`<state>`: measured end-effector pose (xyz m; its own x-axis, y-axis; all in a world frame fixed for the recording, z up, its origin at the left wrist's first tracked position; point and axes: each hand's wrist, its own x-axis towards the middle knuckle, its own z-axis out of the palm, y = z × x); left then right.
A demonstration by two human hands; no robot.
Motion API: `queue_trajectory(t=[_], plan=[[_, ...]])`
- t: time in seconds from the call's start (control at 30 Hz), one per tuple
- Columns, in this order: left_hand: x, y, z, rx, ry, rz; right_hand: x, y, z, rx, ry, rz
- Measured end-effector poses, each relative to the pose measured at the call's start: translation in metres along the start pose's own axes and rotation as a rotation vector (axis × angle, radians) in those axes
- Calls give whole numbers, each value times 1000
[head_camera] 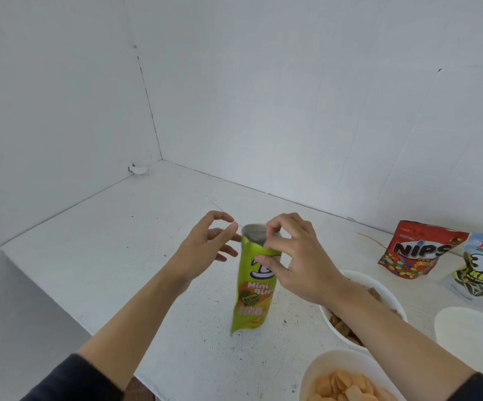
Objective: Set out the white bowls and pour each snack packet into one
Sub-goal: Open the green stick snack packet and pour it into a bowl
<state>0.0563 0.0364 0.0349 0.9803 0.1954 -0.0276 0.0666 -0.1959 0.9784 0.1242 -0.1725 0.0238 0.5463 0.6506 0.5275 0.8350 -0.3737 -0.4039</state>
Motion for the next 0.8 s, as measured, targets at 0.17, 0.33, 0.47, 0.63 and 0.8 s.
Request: queue_trajectory(t=[0.17,0.33,0.47,0.63,0.8], plan=[[-23,-23,18,-40,-192,32,22,-6,-17,121,250,101],[-16,-27,36,-123,-71,60,37,-4,-43,159,412,187],[-5,-16,50,-323,-35,111,32,1,-66,201,545,320],[5,8,75,-479,-91,126,9,11,-100,216,562,481],[8,29,111,-456,-176,135,-24,27,-142,229,559,580]])
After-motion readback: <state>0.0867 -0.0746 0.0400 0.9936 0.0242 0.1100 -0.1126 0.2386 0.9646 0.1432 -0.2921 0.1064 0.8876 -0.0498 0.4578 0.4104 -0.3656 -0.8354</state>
